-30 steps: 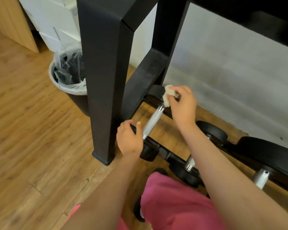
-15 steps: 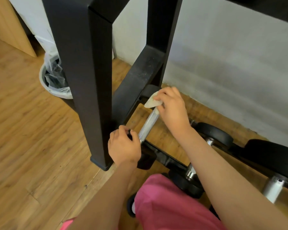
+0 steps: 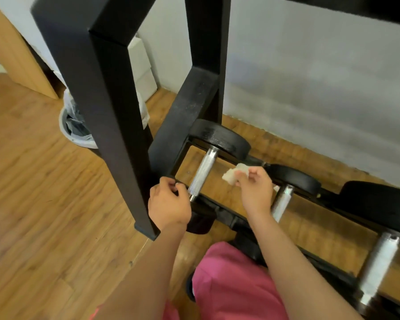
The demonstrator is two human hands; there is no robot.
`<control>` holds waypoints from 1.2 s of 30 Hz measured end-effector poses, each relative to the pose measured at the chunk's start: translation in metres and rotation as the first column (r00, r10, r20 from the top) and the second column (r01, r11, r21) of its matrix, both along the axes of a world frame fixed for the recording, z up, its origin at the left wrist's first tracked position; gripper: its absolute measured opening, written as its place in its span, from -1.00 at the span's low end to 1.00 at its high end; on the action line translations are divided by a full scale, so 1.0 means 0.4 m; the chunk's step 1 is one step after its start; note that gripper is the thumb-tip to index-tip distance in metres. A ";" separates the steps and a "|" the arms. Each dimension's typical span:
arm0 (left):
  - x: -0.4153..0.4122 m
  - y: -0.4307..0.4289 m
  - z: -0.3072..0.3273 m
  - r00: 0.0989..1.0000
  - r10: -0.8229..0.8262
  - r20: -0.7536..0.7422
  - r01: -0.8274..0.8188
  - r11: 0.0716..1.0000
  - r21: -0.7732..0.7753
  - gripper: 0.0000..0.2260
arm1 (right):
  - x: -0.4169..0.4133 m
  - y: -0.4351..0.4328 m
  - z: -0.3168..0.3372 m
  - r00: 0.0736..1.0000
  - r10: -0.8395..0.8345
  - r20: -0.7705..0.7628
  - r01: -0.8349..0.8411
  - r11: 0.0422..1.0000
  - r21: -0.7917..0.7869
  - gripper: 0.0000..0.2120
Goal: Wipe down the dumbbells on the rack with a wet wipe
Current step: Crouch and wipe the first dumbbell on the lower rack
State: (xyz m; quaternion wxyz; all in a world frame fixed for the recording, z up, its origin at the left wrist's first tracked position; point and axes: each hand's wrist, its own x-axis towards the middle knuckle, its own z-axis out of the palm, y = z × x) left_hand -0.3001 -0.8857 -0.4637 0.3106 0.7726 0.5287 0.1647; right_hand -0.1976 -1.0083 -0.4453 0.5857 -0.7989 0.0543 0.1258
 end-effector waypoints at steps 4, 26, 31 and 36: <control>0.002 -0.007 0.007 0.999 0.017 -0.030 -0.017 1.000 -0.007 -0.91 | -0.010 0.064 -0.030 0.886 -0.173 -0.430 0.319 0.901 0.295 -0.84; -0.002 0.004 0.005 0.997 -0.053 0.056 0.050 0.997 0.053 -0.82 | -0.018 0.225 -0.065 0.963 -0.243 -0.116 0.266 0.921 0.285 -0.87; -0.002 0.006 -0.004 0.996 -0.044 0.072 0.041 0.998 0.043 -0.86 | 0.004 0.241 -0.063 0.946 -0.267 -0.181 0.309 0.912 0.269 -0.84; -0.004 0.005 0.001 0.993 -0.063 0.098 0.056 0.996 0.067 -0.79 | 0.015 0.261 -0.064 0.925 -0.297 -0.236 0.358 0.891 0.279 -0.85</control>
